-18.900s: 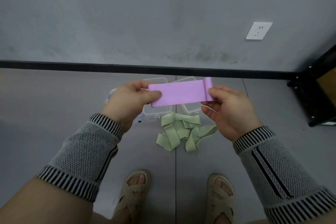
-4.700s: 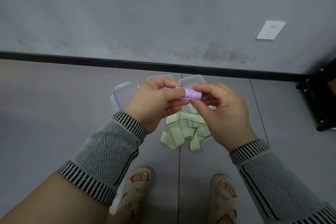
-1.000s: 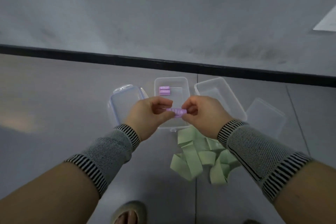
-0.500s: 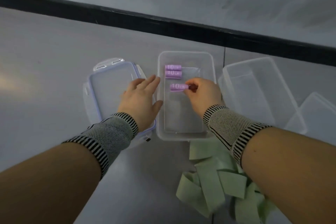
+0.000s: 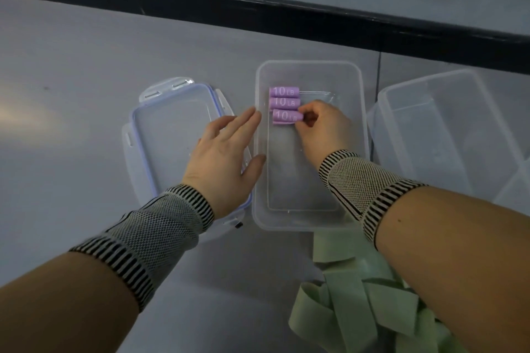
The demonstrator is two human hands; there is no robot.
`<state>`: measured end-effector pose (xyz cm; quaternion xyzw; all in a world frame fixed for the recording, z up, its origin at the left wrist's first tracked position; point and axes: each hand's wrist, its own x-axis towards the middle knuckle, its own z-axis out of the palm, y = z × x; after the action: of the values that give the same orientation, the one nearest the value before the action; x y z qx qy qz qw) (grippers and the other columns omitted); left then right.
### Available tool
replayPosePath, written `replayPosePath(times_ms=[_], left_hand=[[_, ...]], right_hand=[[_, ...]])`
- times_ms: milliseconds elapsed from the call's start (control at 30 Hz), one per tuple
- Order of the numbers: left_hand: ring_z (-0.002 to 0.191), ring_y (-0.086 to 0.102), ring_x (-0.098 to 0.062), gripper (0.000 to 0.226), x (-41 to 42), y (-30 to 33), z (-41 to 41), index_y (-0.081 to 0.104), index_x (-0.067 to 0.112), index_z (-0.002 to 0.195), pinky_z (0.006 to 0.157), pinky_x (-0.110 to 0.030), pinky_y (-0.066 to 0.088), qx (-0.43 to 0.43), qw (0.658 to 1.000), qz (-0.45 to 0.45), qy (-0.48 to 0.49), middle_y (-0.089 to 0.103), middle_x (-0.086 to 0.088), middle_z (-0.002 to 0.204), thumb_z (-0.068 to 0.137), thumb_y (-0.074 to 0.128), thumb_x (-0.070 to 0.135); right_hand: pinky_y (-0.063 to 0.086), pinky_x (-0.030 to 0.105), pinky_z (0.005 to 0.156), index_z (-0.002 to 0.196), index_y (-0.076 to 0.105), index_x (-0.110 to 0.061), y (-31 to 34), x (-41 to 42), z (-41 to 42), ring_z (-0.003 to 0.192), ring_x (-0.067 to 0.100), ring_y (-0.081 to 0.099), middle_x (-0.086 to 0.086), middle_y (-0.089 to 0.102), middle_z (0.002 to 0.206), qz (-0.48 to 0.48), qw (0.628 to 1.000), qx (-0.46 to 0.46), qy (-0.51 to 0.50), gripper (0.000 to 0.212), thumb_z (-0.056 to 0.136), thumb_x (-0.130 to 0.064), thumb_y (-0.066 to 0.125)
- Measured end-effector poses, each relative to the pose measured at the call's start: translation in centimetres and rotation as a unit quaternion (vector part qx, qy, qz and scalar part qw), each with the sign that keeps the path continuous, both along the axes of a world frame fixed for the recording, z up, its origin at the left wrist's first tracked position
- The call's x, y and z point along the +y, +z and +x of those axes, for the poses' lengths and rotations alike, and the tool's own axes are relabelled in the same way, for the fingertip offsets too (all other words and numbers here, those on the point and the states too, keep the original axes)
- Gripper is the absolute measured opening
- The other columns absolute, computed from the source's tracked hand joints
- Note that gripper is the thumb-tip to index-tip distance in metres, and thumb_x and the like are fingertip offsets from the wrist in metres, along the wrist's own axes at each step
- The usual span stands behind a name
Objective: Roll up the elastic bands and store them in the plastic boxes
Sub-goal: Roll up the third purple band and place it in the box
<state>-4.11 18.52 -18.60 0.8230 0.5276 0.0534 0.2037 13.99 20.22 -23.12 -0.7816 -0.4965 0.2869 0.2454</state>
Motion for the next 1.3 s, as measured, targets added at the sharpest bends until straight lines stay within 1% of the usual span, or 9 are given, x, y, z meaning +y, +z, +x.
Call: replayPosePath(times_ms=[133,400,567,733,867,967,1133,1200,1300], left_hand=[[0.126,0.04,-0.033,0.071,-0.1,0.0,0.1,0.037,0.013,0.143,0.105,-0.03,0.024,0.001,1.0,0.01,-0.006,0.042,-0.002,0.146,0.081,0.033,0.048],[0.126,0.039,-0.032,0.072,-0.2,-0.1,0.3,0.037,0.014,0.143,0.105,-0.027,0.021,-0.007,1.0,0.004,0.002,0.04,-0.002,0.147,0.081,0.031,0.048],[0.126,0.038,-0.031,0.072,-0.2,0.0,0.3,0.037,0.013,0.143,0.105,-0.021,0.016,-0.005,1.0,0.007,0.002,0.04,-0.002,0.147,0.081,0.03,0.048],[0.126,0.039,-0.031,0.072,-0.1,0.0,0.3,0.036,0.013,0.144,0.105,-0.022,0.017,-0.002,1.0,0.01,-0.001,0.04,-0.002,0.147,0.081,0.03,0.048],[0.127,0.038,-0.031,0.073,-0.1,0.0,0.2,0.035,0.014,0.144,0.106,-0.024,0.018,-0.001,1.0,0.006,-0.003,0.039,-0.001,0.148,0.081,0.03,0.049],[0.127,0.038,-0.031,0.073,-0.2,-0.1,0.2,0.035,0.013,0.144,0.106,-0.023,0.016,-0.002,1.0,0.011,-0.005,0.039,-0.002,0.148,0.081,0.03,0.049],[0.128,0.037,-0.031,0.073,-0.2,-0.1,0.3,0.034,0.014,0.145,0.105,-0.023,0.017,-0.003,1.0,0.011,0.0,0.038,-0.001,0.148,0.081,0.029,0.049],[0.129,0.036,-0.031,0.071,-0.3,0.0,0.4,0.034,0.014,0.145,0.106,-0.024,0.017,-0.001,1.0,0.005,0.0,0.037,-0.001,0.149,0.082,0.031,0.047],[0.133,0.031,-0.031,0.067,-0.5,0.3,0.4,0.029,0.016,0.147,0.111,-0.03,0.018,0.005,1.0,-0.021,0.011,0.031,-0.001,0.153,0.085,0.037,0.041]], right_hand=[[0.051,0.037,0.087,0.103,0.068,-0.015,-0.1,0.1,-0.1,0.088,0.02,0.063,0.005,0.068,0.099,0.011,1.0,0.01,0.007,0.017,0.086,-0.017,0.064],[0.052,0.037,0.086,0.102,0.064,-0.017,-0.3,0.2,-0.4,0.088,0.019,0.063,0.003,0.066,0.099,0.013,1.0,0.001,0.009,0.015,0.087,-0.017,0.063],[0.053,0.039,0.083,0.098,0.063,-0.018,-0.5,0.3,-0.4,0.086,0.019,0.063,0.002,0.066,0.097,0.016,1.0,-0.001,0.008,0.012,0.086,-0.017,0.064],[0.054,0.037,0.082,0.099,0.061,-0.019,-0.6,0.4,-0.4,0.086,0.018,0.063,0.0,0.065,0.097,0.014,1.0,-0.009,0.012,0.013,0.086,-0.018,0.064],[0.053,0.028,0.078,0.101,0.055,-0.019,-0.4,0.3,-0.3,0.085,0.014,0.062,-0.002,0.064,0.098,0.002,1.0,0.016,0.001,0.019,0.085,-0.017,0.065],[0.051,0.024,0.077,0.103,0.054,-0.019,-0.2,0.1,-0.3,0.086,0.013,0.063,-0.002,0.065,0.1,0.001,0.999,0.034,-0.005,0.024,0.083,-0.016,0.067],[0.054,0.032,0.08,0.101,0.051,-0.021,-0.3,-0.2,-0.6,0.084,0.014,0.064,-0.005,0.066,0.095,0.006,1.0,0.027,-0.002,0.025,0.082,-0.018,0.067],[0.052,0.028,0.079,0.104,0.05,-0.021,-0.1,-0.3,-0.7,0.087,0.013,0.063,-0.005,0.065,0.1,0.005,1.0,0.029,-0.002,0.028,0.082,-0.018,0.067],[0.042,0.022,0.077,0.116,0.049,-0.016,1.4,-0.8,-0.6,0.095,0.014,0.058,-0.001,0.057,0.113,-0.003,1.0,0.03,-0.009,0.037,0.084,-0.016,0.066]])
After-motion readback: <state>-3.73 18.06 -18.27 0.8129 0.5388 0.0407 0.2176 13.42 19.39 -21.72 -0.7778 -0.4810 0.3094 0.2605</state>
